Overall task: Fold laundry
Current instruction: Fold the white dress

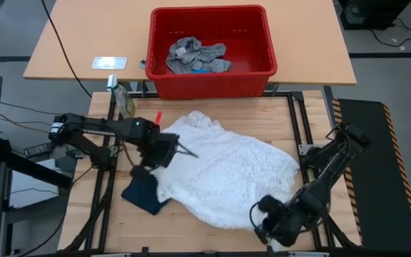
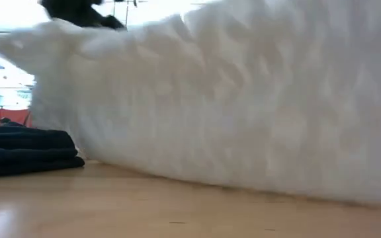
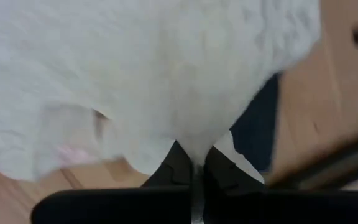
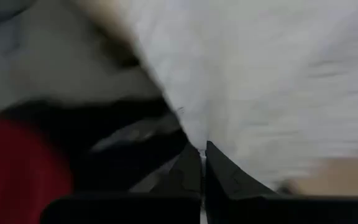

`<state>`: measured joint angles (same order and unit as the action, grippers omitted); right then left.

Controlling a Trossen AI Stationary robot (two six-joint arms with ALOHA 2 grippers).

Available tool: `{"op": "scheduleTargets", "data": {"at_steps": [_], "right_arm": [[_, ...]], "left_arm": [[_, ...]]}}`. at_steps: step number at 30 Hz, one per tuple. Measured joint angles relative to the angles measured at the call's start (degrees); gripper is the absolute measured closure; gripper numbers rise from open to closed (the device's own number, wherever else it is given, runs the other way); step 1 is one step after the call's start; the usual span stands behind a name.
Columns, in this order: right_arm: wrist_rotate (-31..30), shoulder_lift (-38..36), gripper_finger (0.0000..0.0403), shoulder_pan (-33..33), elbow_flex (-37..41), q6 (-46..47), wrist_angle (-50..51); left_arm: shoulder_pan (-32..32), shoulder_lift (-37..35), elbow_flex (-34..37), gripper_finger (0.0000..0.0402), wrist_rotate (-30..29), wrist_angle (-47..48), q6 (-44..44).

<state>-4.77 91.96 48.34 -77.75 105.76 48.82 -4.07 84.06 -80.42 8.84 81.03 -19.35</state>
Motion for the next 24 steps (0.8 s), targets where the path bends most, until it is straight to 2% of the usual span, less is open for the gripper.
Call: {"op": "scheduleTargets", "data": {"at_steps": [4,6,12,15,19,24], "right_arm": [[-0.1,-0.9,0.0400,-1.3,0.3,4.4,15.3],[0.6,-2.0,0.0400,-2.2,1.9,4.6,19.2],[3.4,-6.4,0.0400,-5.3,12.7,3.8,15.8],[3.3,-8.1,0.0397,-6.9,19.3,5.5,14.1],[3.7,-10.8,0.0347,-9.3,24.4,6.6,13.2],[2.9,-14.3,0.0257,-10.6,24.6,7.6,15.9]], "left_arm": [[6.1,0.8,0.5,0.0397,-0.1,-6.1,1.2],[10.0,2.0,1.0,0.0397,-0.2,-6.8,0.9],[20.1,6.6,4.8,0.0395,-0.8,-14.4,-2.7],[22.9,9.5,5.8,0.0374,-0.8,-18.7,-2.8],[24.6,12.7,5.8,0.0320,-0.8,-18.9,-2.5],[25.7,12.9,5.8,0.0250,-0.9,-14.0,-0.7]]}}
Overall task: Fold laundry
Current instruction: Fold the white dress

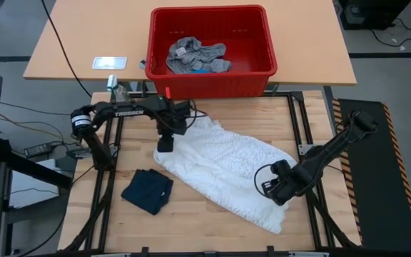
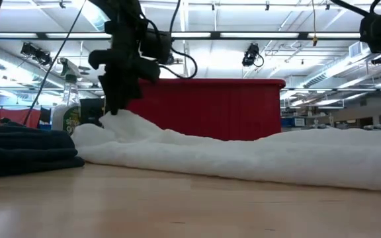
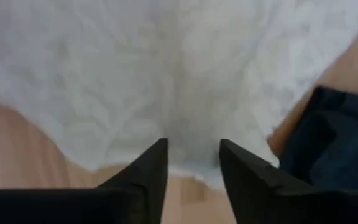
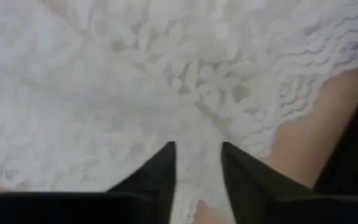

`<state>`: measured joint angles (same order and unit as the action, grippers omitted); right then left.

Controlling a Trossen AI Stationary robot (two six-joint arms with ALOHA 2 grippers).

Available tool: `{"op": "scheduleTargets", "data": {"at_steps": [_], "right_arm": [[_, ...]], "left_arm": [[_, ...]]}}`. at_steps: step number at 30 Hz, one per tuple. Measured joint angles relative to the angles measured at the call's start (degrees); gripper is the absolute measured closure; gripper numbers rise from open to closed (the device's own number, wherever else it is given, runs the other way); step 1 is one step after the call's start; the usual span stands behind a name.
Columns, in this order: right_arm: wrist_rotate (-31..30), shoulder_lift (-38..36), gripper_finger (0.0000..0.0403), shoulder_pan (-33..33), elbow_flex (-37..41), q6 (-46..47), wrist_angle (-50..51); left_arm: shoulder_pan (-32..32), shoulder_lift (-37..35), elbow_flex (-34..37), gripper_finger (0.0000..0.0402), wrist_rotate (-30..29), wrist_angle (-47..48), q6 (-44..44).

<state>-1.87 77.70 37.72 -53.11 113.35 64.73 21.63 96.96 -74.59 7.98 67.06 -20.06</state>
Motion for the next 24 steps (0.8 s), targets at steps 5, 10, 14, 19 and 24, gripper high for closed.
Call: {"op": "scheduleTargets", "data": {"at_steps": [5,10,14,19,24], "right_arm": [[0.0,-2.3,0.0210,0.5,-1.3,3.1,0.3],[-1.8,0.5,0.0224,2.2,-1.4,4.0,-15.1],[-5.6,4.9,0.0257,4.1,-1.4,3.7,-26.4],[-8.9,9.9,0.0304,5.1,-1.4,5.6,-33.3],[-7.2,13.4,0.0348,5.2,-1.4,4.6,-40.1]], "left_arm": [[1.5,-2.3,0.0,0.0207,-0.6,7.0,2.6],[-0.3,-2.3,0.0,0.0205,1.3,12.3,4.8],[-4.5,-2.5,0.0,0.0209,4.0,8.8,10.3],[-11.9,-2.3,0.0,0.0209,5.0,0.7,11.7],[-14.5,0.3,0.1,0.0210,5.4,-1.6,11.7]]}}
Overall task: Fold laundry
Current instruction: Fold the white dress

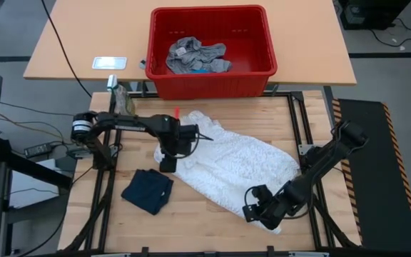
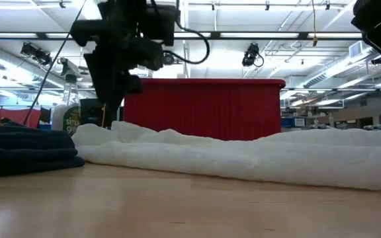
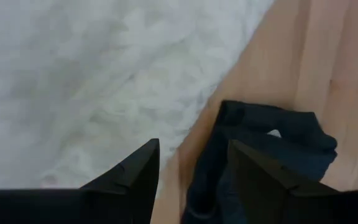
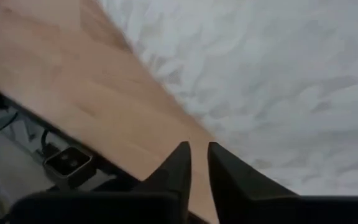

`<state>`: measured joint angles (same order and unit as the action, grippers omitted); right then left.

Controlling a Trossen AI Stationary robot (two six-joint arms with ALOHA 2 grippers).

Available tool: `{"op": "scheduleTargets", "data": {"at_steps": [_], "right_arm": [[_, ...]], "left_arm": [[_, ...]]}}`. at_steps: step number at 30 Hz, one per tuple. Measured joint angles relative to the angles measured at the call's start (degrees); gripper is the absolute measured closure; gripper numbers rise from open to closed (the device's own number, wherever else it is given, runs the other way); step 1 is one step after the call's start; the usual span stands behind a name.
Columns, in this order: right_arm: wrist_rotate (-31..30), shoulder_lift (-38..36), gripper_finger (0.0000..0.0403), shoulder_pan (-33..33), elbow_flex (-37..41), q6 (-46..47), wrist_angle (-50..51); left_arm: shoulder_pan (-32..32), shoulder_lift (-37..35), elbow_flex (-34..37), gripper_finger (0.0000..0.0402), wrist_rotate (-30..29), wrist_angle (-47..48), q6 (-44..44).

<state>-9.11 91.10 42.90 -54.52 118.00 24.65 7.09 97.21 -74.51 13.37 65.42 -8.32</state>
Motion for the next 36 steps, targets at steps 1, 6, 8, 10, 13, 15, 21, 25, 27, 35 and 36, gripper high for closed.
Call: {"op": "scheduleTargets", "data": {"at_steps": [1,6,8,10,13,15,21,25,27,35,36], "right_arm": [[0.1,0.7,0.0356,0.1,0.0,-0.5,-0.7],[1.5,4.1,0.0393,1.3,0.0,-1.0,-0.6],[2.1,5.5,0.0396,1.8,0.0,-1.0,-0.3],[3.4,6.8,0.0395,2.4,0.0,-0.7,1.1],[8.4,8.5,0.0396,3.3,0.0,-1.3,4.3],[12.2,9.2,0.0398,4.2,-0.3,-2.8,6.8],[22.1,8.6,0.0400,8.4,-0.2,-6.8,19.2],[21.4,5.3,0.0399,10.3,0.3,-8.0,25.9],[20.3,2.6,0.0393,11.3,0.1,-8.3,25.9],[-3.8,-7.7,0.0348,13.0,0.1,-13.3,24.1],[-7.1,-8.1,0.0343,12.2,0.1,-18.1,23.9]], "left_arm": [[0.0,0.6,0.6,0.0210,0.1,-0.6,-0.1],[1.5,2.0,8.9,0.0210,-0.1,-5.5,-1.3],[2.9,2.1,13.3,0.0210,-0.2,-8.2,-1.0],[4.7,2.0,16.3,0.0210,-1.7,-10.4,1.2],[7.3,1.9,18.1,0.0210,-2.2,-8.9,4.8],[8.3,1.7,18.5,0.0210,-2.1,-8.1,6.8],[7.2,-0.7,17.3,0.0210,0.2,1.6,12.8],[3.4,-4.3,16.2,0.0210,3.5,3.8,16.8],[1.4,-6.4,14.9,0.0210,4.3,4.0,19.2],[-2.8,-11.8,10.0,0.0210,-2.1,-5.5,20.0],[-3.1,-11.8,10.1,0.0210,-2.3,-8.1,18.3]]}}
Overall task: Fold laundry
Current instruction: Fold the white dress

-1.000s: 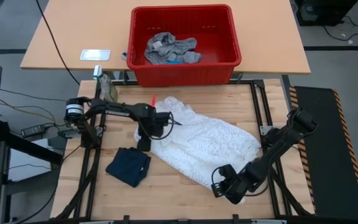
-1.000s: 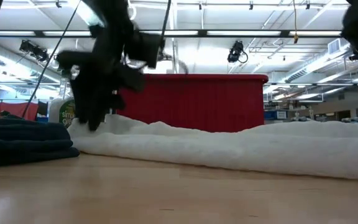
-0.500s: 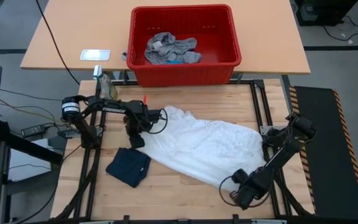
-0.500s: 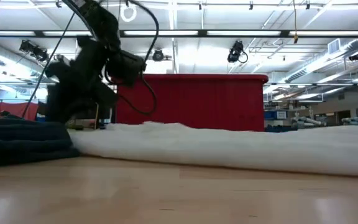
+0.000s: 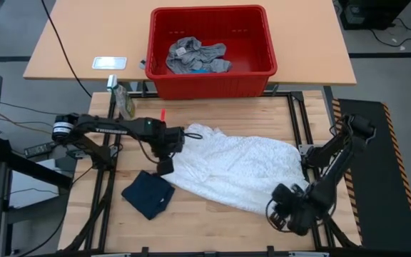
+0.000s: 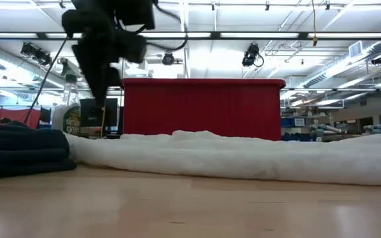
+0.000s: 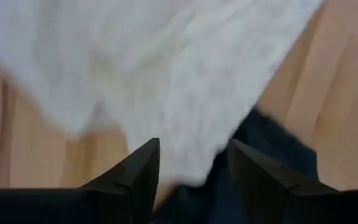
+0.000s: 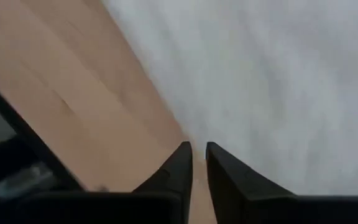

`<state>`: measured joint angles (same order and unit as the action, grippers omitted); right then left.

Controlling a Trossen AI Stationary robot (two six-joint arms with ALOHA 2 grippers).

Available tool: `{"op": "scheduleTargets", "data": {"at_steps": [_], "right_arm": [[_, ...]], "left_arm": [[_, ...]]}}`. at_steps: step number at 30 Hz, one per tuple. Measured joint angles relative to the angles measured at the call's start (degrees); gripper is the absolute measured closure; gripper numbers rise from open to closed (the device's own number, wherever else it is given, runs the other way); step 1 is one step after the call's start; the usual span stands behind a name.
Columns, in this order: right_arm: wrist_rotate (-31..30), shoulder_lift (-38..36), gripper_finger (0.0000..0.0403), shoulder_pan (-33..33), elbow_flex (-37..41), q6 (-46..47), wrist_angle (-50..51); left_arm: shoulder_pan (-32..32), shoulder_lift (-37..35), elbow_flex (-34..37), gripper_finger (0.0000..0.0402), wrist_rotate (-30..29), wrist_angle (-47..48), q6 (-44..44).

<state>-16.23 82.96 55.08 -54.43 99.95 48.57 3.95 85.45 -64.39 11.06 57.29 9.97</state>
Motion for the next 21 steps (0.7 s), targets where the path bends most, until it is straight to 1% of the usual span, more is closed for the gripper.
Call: {"op": "scheduleTargets", "data": {"at_steps": [1,2,4,6,8,12,15,17,19,21], "right_arm": [[-1.7,-0.2,0.0339,-1.4,0.0,-6.3,-0.8],[-2.1,-0.1,0.0334,-3.1,0.0,-13.7,-2.3],[-0.8,1.1,0.0322,-7.2,0.0,-28.3,-5.7],[-0.3,2.7,0.0309,-11.9,0.0,-38.9,-8.7],[-1.1,4.3,0.0295,-16.6,0.0,-46.6,-12.3],[-3.9,7.3,0.0263,-25.4,0.0,-60.0,-21.4],[-3.8,10.8,0.0241,-31.0,-0.2,-72.5,-32.6],[-2.7,14.7,0.0231,-34.4,-0.4,-80.4,-40.3],[-2.1,18.6,0.0227,-37.2,-2.5,-84.0,-43.4],[-2.1,22.0,0.0227,-39.1,-5.8,-86.2,-43.5]], "left_arm": [[-0.5,0.1,0.2,0.0210,-0.2,-2.4,-2.4],[-1.1,0.6,0.3,0.0210,-0.2,-4.7,-4.9],[-2.3,1.2,0.6,0.0210,-0.5,-10.0,-10.5],[-3.3,1.8,1.2,0.0210,-0.8,-13.2,-15.6],[-4.1,2.0,1.2,0.0210,-1.0,-16.3,-19.5],[-4.6,2.0,1.2,0.0210,-1.0,-18.1,-24.9],[-4.6,2.0,1.2,0.0210,-1.1,-17.9,-24.8],[-4.4,2.0,1.2,0.0210,-1.6,-17.7,-24.3],[-4.3,2.0,1.2,0.0210,-2.4,-17.4,-24.5],[-4.1,2.0,1.2,0.0210,-2.4,-17.2,-25.3]]}}
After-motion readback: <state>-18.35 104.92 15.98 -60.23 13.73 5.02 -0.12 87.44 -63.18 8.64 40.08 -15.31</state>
